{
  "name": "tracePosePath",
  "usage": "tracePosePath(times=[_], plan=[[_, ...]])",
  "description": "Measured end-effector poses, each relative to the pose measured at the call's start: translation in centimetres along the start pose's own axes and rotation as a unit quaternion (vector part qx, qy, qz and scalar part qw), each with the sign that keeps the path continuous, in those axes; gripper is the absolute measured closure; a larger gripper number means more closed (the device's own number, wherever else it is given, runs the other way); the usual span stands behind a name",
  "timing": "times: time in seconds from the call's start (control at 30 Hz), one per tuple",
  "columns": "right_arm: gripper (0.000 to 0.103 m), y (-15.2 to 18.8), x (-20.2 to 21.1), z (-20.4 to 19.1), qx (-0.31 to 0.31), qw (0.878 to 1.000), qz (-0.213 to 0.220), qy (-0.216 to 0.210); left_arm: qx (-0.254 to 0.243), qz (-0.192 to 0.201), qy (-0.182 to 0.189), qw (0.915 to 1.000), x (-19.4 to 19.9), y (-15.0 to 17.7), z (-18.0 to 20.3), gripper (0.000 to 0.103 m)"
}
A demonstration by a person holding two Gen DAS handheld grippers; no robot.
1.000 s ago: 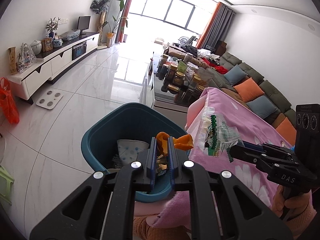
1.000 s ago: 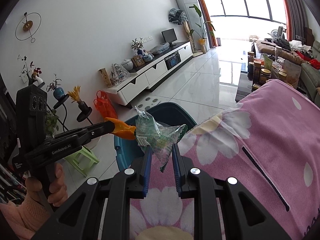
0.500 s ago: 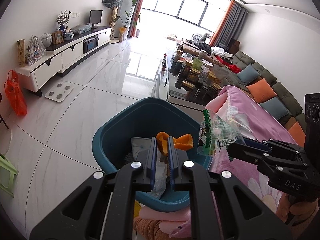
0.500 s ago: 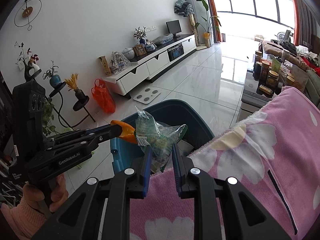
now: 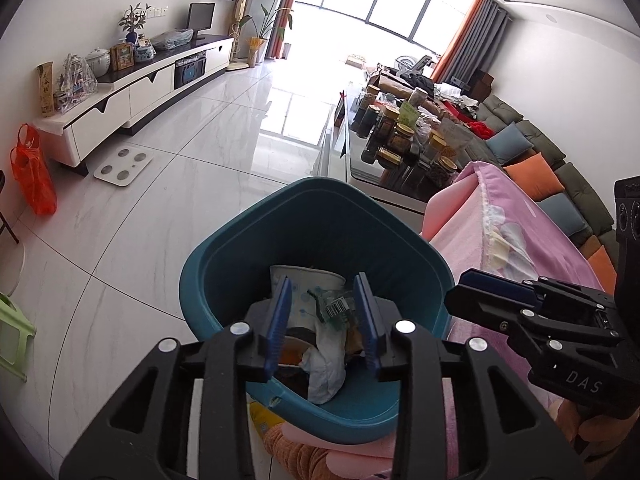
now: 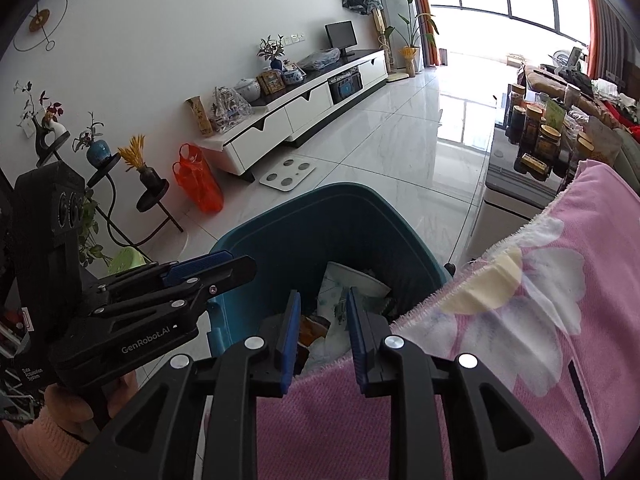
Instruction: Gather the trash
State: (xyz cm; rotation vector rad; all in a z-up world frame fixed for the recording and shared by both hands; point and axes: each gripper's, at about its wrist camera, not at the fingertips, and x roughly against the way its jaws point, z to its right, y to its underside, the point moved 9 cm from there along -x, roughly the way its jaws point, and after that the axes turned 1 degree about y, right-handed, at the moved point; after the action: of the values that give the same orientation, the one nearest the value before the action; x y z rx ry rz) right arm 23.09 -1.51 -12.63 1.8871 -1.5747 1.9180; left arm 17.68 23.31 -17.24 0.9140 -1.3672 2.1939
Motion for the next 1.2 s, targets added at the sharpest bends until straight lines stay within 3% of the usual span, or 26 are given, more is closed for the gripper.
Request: tracePosePath(times=[0.13, 0.23, 0.3, 0.5, 0.57, 0.83, 1.2], plan=[[0.075, -0.2, 0.7, 0.4, -0.009, 1.000, 0.011, -0.002, 0.005, -0.003, 0.002, 1.0000, -0.4, 0.3, 0.0, 0.065], [0.071, 0.1, 1.8, 1.0, -0.020, 1.000, 0.022, -0.007, -0.004, 0.013, 0.003, 0.9999, 0.7, 0.2, 0.4, 0.055], [0.066, 0.4, 3.0, 1.3, -0.023, 0.999, 0.035, -0.011, -0.014, 0.029, 0.001, 0.9995, 1.9, 0.0, 0.7, 0.044], [0.039, 2.0, 8.5, 2.9, -0.029, 0.994, 0.101, 0.005, -0.057, 0.089, 0.013, 0.9944, 6.5, -0.1, 3.5, 0.012], [0.023, 2.7, 10.6, 4.0, -0.036, 0.991, 0.126, 0.027, -0.075, 0.107, 0.024, 0.9912, 8.0, 0.3, 5.2, 0.005], [0.007, 7.7, 18.1, 8.2, -0.063, 0.968, 0.201, 0.137, -0.120, 0.148, 0.062, 0.9797, 11.4, 3.0, 12.7, 0.005], [0.007, 15.5, 26.7, 13.1, -0.116, 0.916, 0.272, 0.270, -0.180, 0.197, 0.089, 0.9596, 12.9, 5.9, 22.5, 0.005]])
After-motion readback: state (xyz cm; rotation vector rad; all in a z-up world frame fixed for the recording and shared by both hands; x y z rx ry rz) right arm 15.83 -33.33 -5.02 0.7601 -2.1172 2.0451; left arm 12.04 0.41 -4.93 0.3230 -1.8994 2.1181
